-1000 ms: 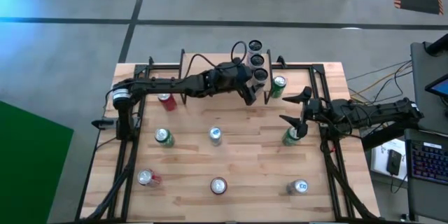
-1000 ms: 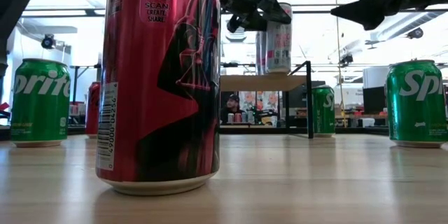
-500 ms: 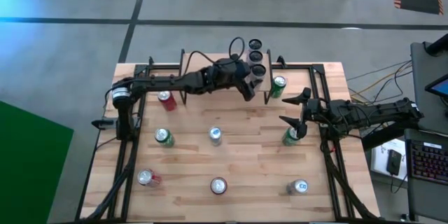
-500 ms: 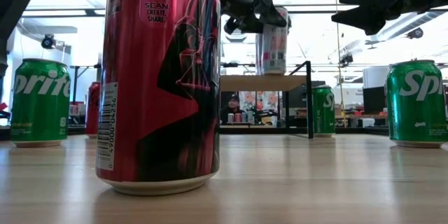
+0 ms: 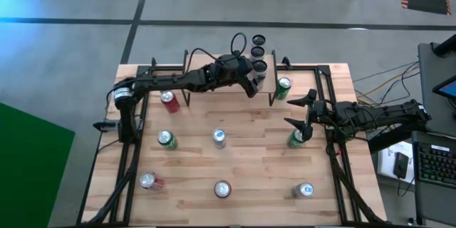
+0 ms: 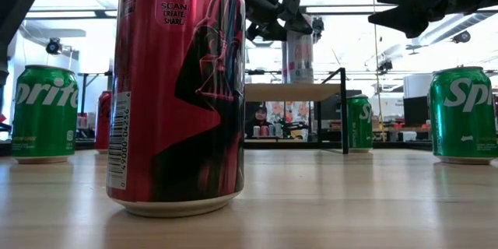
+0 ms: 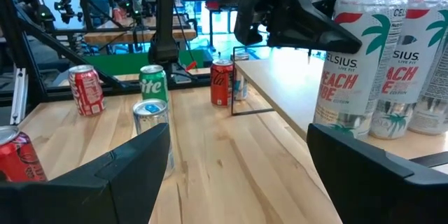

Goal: Place canned beverage on shelf
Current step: Put the white pink soda can on the shelf aligned with the other white pink soda can

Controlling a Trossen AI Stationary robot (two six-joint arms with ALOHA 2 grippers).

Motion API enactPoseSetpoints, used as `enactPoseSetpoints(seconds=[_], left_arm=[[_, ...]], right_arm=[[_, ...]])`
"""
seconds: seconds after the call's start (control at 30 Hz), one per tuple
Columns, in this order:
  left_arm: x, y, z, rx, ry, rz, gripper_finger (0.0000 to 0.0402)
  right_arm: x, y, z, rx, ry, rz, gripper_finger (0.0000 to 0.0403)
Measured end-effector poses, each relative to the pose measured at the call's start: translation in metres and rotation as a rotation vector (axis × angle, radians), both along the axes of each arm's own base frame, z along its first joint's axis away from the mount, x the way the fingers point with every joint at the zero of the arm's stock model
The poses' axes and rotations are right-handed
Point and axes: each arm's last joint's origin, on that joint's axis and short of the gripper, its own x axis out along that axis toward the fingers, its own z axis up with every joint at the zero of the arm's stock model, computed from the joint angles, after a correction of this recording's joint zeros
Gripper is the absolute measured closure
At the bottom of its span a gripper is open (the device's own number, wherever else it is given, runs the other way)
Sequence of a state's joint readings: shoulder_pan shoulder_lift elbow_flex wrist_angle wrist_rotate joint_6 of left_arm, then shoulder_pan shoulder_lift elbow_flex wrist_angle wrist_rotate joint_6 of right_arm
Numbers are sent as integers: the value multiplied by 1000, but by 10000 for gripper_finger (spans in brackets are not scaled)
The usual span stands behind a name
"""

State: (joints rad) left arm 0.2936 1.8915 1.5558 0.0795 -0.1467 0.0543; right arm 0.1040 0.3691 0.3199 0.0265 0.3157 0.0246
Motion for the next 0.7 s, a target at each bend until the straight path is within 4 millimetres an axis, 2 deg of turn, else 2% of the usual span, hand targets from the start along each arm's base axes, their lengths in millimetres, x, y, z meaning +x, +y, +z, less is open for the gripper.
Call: enactPoseSetpoints(seconds=[0.33,0.7], left_arm=[[-2,0,6,4,29,-13,112],[-13,-5,54,-1,151,-19,111]], right_arm=[[0,0,-1,-1,12,0,76],[-1,-2,-6,64,44,-58,76]])
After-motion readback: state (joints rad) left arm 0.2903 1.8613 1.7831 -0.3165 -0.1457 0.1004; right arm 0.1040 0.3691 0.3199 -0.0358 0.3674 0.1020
